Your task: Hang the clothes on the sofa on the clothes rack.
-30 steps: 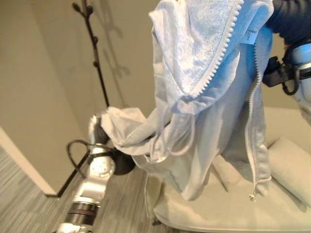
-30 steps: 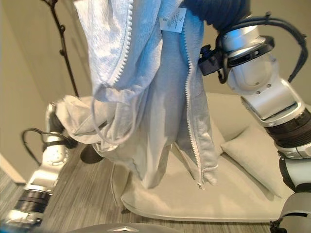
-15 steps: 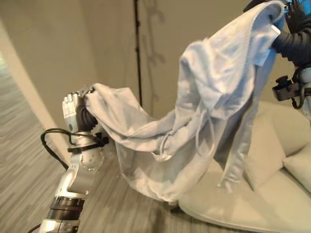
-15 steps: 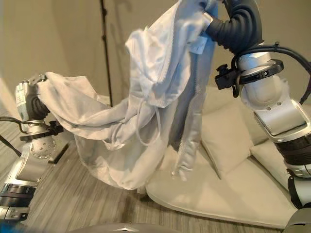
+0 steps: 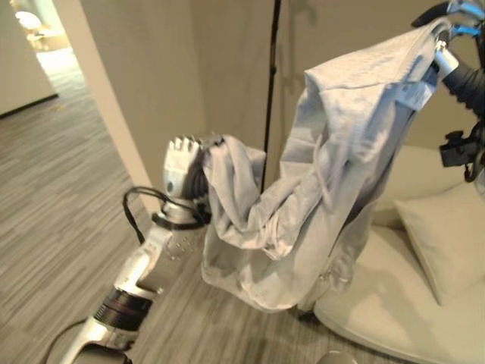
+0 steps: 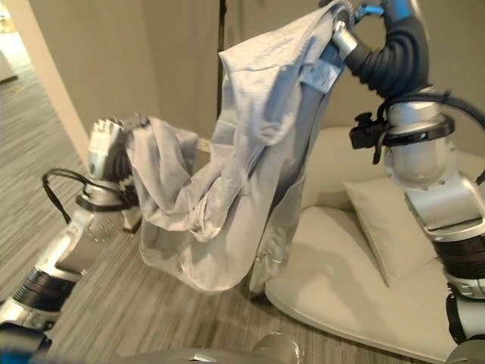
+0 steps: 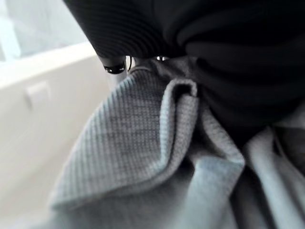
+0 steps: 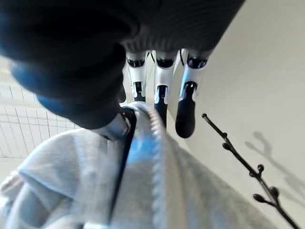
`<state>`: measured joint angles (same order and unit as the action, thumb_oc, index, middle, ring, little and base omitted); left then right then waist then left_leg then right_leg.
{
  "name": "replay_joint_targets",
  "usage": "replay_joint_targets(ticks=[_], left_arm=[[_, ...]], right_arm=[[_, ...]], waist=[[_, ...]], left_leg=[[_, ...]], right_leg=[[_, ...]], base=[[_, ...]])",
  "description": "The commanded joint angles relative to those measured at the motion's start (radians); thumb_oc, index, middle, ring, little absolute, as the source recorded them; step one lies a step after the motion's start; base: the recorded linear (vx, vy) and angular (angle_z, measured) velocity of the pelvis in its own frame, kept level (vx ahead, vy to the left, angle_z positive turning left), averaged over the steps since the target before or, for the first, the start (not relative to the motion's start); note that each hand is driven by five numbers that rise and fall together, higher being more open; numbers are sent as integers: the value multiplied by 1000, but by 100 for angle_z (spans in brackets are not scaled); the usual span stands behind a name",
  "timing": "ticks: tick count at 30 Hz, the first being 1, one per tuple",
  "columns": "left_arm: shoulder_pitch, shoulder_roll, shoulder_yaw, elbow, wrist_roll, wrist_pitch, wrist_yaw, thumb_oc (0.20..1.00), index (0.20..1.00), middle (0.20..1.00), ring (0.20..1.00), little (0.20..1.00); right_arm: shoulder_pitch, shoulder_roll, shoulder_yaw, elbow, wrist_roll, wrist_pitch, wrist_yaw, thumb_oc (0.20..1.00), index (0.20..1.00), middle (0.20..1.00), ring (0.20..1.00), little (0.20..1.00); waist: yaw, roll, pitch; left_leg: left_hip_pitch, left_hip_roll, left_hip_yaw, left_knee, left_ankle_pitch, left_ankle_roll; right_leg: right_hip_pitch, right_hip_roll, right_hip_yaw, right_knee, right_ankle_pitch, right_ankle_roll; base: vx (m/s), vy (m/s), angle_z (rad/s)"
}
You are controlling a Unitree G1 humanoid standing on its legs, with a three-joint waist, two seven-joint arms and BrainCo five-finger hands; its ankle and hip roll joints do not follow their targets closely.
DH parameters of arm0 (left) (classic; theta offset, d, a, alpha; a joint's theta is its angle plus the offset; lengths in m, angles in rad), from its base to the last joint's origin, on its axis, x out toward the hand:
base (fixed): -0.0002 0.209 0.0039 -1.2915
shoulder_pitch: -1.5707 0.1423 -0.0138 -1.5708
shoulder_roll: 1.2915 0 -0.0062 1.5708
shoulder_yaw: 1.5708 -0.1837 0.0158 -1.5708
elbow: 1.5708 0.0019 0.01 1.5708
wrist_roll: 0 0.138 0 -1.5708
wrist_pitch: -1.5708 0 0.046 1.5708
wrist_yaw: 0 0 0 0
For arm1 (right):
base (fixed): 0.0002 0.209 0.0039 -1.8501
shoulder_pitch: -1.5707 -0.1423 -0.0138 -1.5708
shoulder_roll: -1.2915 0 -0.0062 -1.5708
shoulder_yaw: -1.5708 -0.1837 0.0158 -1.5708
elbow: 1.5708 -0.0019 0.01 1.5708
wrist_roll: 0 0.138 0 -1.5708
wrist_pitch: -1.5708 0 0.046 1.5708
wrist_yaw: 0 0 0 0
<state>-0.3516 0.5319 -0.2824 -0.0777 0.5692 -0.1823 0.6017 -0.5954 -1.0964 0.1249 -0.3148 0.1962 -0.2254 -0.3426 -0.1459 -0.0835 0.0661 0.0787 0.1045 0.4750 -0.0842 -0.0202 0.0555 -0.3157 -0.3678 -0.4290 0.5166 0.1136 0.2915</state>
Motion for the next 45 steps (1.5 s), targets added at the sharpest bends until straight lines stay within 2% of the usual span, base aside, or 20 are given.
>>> replay_joint_targets(ticks=[1, 2, 3, 5, 6, 9, 10, 11, 12, 15, 19, 24, 26, 31, 32, 35, 36, 38, 41, 45], left_arm=[[-120, 1, -29, 14, 2, -6, -31, 200, 200, 200, 200, 200], [-134, -7, -36, 27, 5, -6, -29, 200, 200, 200, 200, 200], [-151, -37, -63, 43, 3, -7, -45, 200, 200, 200, 200, 200], [-153, -44, -66, 48, -1, -6, -51, 200, 200, 200, 200, 200], [-161, -51, -76, 45, -16, -13, -62, 200, 200, 200, 200, 200], [-172, -49, -72, 43, -49, -24, -56, 200, 200, 200, 200, 200], [-173, -46, -68, 44, -52, -25, -57, 200, 200, 200, 200, 200], [-174, -48, -53, 45, -76, -21, -49, 200, 200, 200, 200, 200], [-169, -50, -45, 41, -81, -21, -53, 200, 200, 200, 200, 200], [-145, -57, -31, 22, -82, -31, -64, 200, 200, 200, 200, 200], [-137, -64, -23, 18, -86, -47, -49, 200, 200, 200, 200, 200], [-116, -60, -11, 22, -74, -51, -36, 200, 200, 200, 200, 200], [-93, -45, 9, 17, -40, -42, -25, 200, 200, 200, 200, 200], [-135, -9, 9, 10, -26, -38, -11, 200, 200, 200, 200, 200], [-140, -5, 4, 13, -25, -37, -9, 200, 200, 200, 200, 200], [-188, -1, -16, 25, -1, -11, 7, 200, 200, 200, 200, 200], [-225, -15, -28, 30, 12, -5, 2, 200, 200, 200, 200, 200], [-241, -26, -32, 30, 17, 2, 0, 200, 200, 200, 200, 200], [-341, -53, -72, 51, 44, 21, 20, 200, 200, 200, 200, 200], [-411, -36, -86, 66, 80, 39, 53, 200, 200, 200, 200, 200]], right_arm=[[-200, -38, -51, 90, 1, -20, -74, 200, 200, 200, 200, 200], [-207, -44, -45, 96, -1, -20, -78, 200, 200, 200, 200, 200], [-213, -36, -43, 102, 0, -22, -87, 200, 200, 200, 200, 200], [-213, -33, -41, 96, 2, -25, -85, 200, 200, 200, 200, 200], [-216, -26, -32, 99, 1, -25, -81, 200, 200, 200, 200, 200], [-268, -12, 14, 109, 19, -30, -78, 200, 200, 200, 200, 200], [-282, -10, 25, 116, 20, -31, -78, 200, 200, 200, 200, 200], [-302, 9, 57, 121, 21, -23, -68, 200, 200, 200, 200, 200], [-307, 14, 71, 122, 24, -21, -60, 200, 200, 200, 200, 200], [-317, 16, 90, 124, 20, -19, -50, 200, 200, 200, 200, 200], [-347, 42, 129, 120, 7, -24, -42, 200, 200, 200, 200, 200], [-327, 33, 111, 134, 11, -26, -50, 200, 200, 200, 200, 200], [-292, 46, 86, 134, 4, -23, -53, 200, 200, 200, 200, 200], [-191, 89, 1, 114, -87, 12, -81, 200, 200, 200, 200, 200], [-183, 93, -9, 109, -90, 13, -81, 1000, 1000, 1000, 1000, 1000], [-141, 162, -8, 109, -63, 23, -75, 1000, 1000, 1000, 1000, 1000], [-74, 228, -11, 104, -74, 42, -68, 1000, 1000, 1000, 1000, 1000], [-21, 273, -38, 89, -115, 60, -74, 1000, 1000, 1000, 1000, 1000], [126, 427, -33, 87, -200, 93, -71, 1000, 1000, 1000, 1000, 1000], [195, 508, 24, 164, -193, 100, -46, 1000, 1000, 1000, 1000, 1000]], waist=[[-57, -21, -66], [-58, -19, -61], [-66, -26, -83], [-63, -24, -93], [-58, -17, -115], [-27, -44, -100], [-26, -41, -97], [-3, -59, -87], [-2, -60, -88], [2, -55, -96], [16, -32, -100], [20, -5, -96], [22, 33, -107], [27, 31, -107], [31, 23, -107], [21, 22, -111], [13, 25, -113], [5, 28, -114], [-31, 52, -97], [-47, 71, -81]], left_leg=[[149, -70, -59, -3, -105, -66], [151, -67, -64, -3, -103, -67], [159, -74, -62, -3, -113, -75], [163, -73, -57, -2, -120, -81], [147, -62, -38, 80, -122, -120], [44, 28, -5, 327, -61, -223], [30, 45, -4, 362, -71, -234], [-25, 117, 25, 452, -20, -266], [-28, 152, 53, 466, -16, -266], [-21, 197, 92, 393, -17, -251], [-35, 255, 5, 93, 139, -247], [-35, 315, -2, 9, 252, -288], [-21, 291, 2, 18, 197, -281], [-33, 222, 31, 70, 133, -248], [-33, 215, 35, 71, 129, -244], [-9, 147, 62, 49, 97, -203], [13, 97, 71, 21, 81, -174], [25, 71, 68, 6, 73, -156], [64, -4, 49, -3, 18, -90], [99, -32, 69, -3, -16, -64]], right_leg=[[56, 110, -102, -201, 72, -57], [69, 114, -113, -215, 67, -65], [99, 147, -112, -261, 26, -105], [118, 160, -119, -287, 3, -120], [192, 191, -123, -375, -56, -158], [286, 218, -121, -474, -59, -184], [288, 230, -117, -484, -58, -192], [315, 223, -128, -499, -64, -201], [328, 228, -125, -514, -66, -204], [341, 214, -116, -538, -58, -193], [343, 191, -53, -547, -90, -176], [379, 188, -7, -538, -115, -165], [413, 173, 25, -537, -125, -151], [431, 104, 45, -511, -98, -130], [428, 97, 49, -510, -96, -125], [412, 49, 66, -482, -53, -99], [399, 11, 70, -426, -25, -84], [391, -11, 71, -386, -10, -77], [331, -71, 87, -179, 93, -64], [232, -96, 59, -21, 90, -53]], base=[[125, 52, 64], [178, -22, 59], [109, -74, 41], [184, -116, 9], [245, -238, -19], [126, -198, -23], [36, -138, -36], [28, -92, -32], [65, -30, -35], [57, 90, -12], [123, 210, -32], [218, 169, -13], [372, 311, -20], [192, 205, -23], [74, 177, -10], [127, 279, -11], [118, 256, -17], [94, 203, -3], [81, 245, 19], [77, 149, 1]])
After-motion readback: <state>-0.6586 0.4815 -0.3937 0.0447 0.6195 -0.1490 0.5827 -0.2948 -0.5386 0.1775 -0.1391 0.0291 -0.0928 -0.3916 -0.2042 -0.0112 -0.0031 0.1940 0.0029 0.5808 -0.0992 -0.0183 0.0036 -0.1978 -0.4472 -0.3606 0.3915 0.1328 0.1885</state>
